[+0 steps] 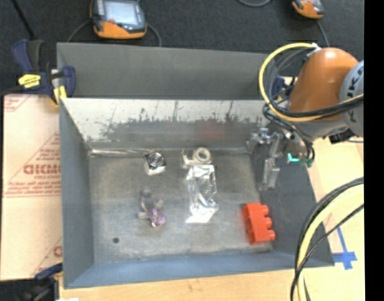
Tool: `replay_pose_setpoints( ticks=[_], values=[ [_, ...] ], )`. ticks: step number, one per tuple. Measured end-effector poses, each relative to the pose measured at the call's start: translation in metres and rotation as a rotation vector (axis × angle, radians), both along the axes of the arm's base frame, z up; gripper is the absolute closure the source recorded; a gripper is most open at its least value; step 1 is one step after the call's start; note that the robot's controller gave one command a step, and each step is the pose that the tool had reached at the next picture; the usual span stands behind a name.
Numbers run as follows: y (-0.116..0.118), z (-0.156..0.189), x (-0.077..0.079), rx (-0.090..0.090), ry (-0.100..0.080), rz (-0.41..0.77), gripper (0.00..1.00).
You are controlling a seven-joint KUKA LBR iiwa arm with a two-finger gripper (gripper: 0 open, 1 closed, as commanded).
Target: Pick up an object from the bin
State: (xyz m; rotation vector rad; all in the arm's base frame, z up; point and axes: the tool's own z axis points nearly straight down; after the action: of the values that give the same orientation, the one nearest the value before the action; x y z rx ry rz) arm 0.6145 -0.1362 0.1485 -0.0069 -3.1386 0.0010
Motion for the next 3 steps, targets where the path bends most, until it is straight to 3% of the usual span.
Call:
replay_pose_setpoints(
  ticks=[1,2,3],
  values=[
    [-0.004,-0.075,-0.05,-0.004,-0.011,0.556,0.0],
    [0.022,-0.074,-0.13,0.0,-0.007,0.7,0.0],
    [0.019,-0.072,-0.129,-0.004,-0.003,0.703,1.0]
  ],
)
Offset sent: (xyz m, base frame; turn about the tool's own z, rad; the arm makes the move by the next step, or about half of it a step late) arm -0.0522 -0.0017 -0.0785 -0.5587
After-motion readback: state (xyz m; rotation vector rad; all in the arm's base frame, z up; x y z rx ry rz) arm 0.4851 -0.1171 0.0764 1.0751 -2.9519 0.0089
